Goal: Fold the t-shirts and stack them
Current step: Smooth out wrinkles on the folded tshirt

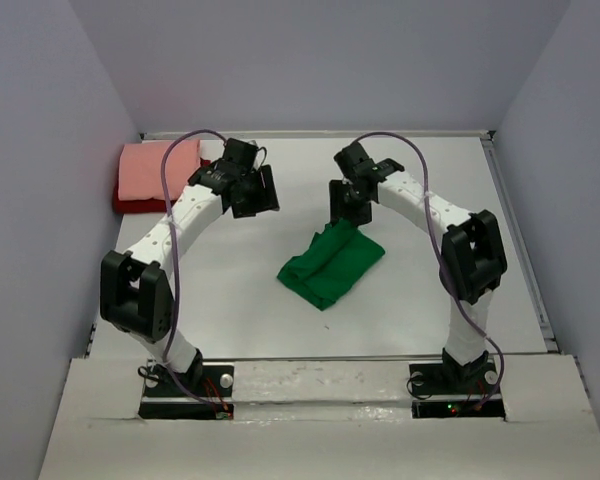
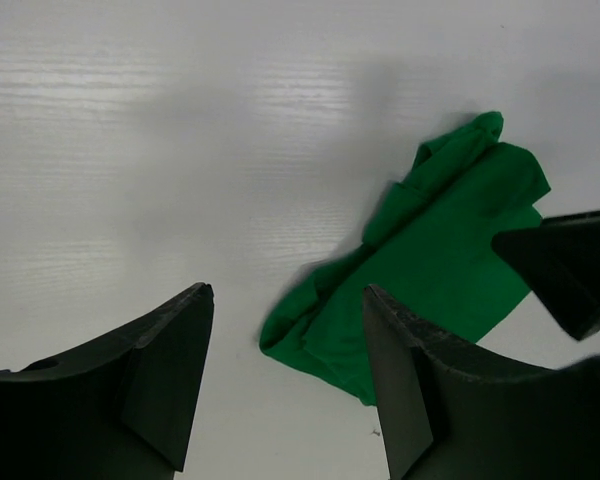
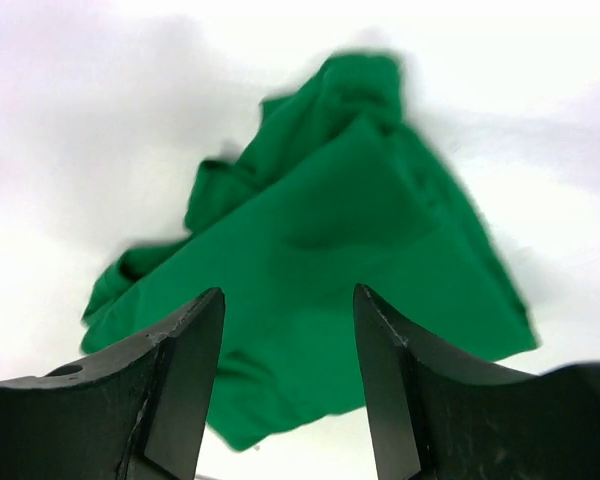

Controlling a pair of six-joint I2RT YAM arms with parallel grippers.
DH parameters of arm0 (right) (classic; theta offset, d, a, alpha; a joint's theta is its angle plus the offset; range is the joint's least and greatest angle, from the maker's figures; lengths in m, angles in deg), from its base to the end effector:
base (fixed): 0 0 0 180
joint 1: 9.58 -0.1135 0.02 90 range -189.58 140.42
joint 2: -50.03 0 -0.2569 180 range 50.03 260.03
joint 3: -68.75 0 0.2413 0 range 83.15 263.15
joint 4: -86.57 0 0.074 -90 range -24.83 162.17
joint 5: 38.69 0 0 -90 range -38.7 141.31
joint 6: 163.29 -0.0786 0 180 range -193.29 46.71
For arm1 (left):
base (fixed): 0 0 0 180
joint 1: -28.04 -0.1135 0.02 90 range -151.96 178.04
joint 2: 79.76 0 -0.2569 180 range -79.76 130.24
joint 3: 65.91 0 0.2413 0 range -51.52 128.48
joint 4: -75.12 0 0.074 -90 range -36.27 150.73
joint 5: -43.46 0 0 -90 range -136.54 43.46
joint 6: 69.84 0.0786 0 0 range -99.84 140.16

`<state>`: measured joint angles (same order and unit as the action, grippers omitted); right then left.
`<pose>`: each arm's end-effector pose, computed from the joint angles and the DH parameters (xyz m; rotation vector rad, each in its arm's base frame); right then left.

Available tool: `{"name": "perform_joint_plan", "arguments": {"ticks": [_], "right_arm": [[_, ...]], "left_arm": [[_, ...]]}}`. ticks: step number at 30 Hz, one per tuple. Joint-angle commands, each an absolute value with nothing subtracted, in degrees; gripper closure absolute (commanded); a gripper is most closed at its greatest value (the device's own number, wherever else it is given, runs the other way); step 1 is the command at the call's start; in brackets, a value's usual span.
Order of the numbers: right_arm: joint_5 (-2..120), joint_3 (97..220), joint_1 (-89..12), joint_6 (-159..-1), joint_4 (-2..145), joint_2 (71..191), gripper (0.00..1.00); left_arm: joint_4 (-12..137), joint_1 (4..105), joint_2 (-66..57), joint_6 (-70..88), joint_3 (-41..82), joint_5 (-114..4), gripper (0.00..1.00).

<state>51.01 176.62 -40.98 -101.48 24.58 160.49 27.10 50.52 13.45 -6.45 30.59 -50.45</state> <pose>0.3556 0.2166 0.2055 -0.0751 2.7373 0.3007 0.3524 -0.1516 0.2766 -0.0524 2.4043 -0.4912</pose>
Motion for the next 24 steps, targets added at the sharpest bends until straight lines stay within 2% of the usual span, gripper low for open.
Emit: {"name": "perform_joint_plan", "arguments": {"ticks": [1,2,3,4,5,6,7,8,14,19,24], "right_arm": [[44.9,182.6,-37.2,-96.5,20.4,161.9,0.41],[46.3,181.6,-36.2,-96.7,20.7,161.6,0.43],[47.1,181.6,-35.3,-96.6,21.2,161.2,0.46],[47.2,180.0,-33.8,-96.6,21.6,160.9,0.49],[46.7,179.4,-33.2,-96.8,21.6,160.7,0.56],[46.9,178.7,-32.6,-96.4,22.4,160.2,0.8],[46.9,177.3,-31.6,-96.1,22.8,160.0,1.0],[46.7,176.9,-31.6,-96.5,22.9,160.0,1.0],[46.6,174.9,-29.6,-95.4,23.8,161.6,1.0],[49.3,173.3,-28.4,-95.2,25.9,163.8,1.0],[51.8,167.6,-28.4,-96.3,30.4,163.9,1.0]], "left_arm": [[28.3,54.5,7.8,-9.5,27.0,-51.4,0.32],[28.0,56.8,6.6,-10.2,26.4,-51.4,0.39],[28.0,56.9,5.9,-10.9,25.8,-51.4,0.39],[28.3,59.5,5.2,-12.3,24.7,-51.7,0.61],[28.3,60.6,4.6,-13.0,24.3,-51.7,0.71],[28.2,62.0,3.7,-13.5,24.1,-51.6,0.78],[27.9,64.1,3.4,-14.5,23.7,-51.5,0.93],[27.7,64.9,3.2,-15.1,23.7,-51.5,1.0],[29.1,72.2,5.5,-17.0,24.9,-52.4,1.0],[31.5,73.8,11.7,-17.3,25.8,-55.7,1.0],[29.3,74.0,13.9,-16.2,30.7,-53.1,1.0]]}}
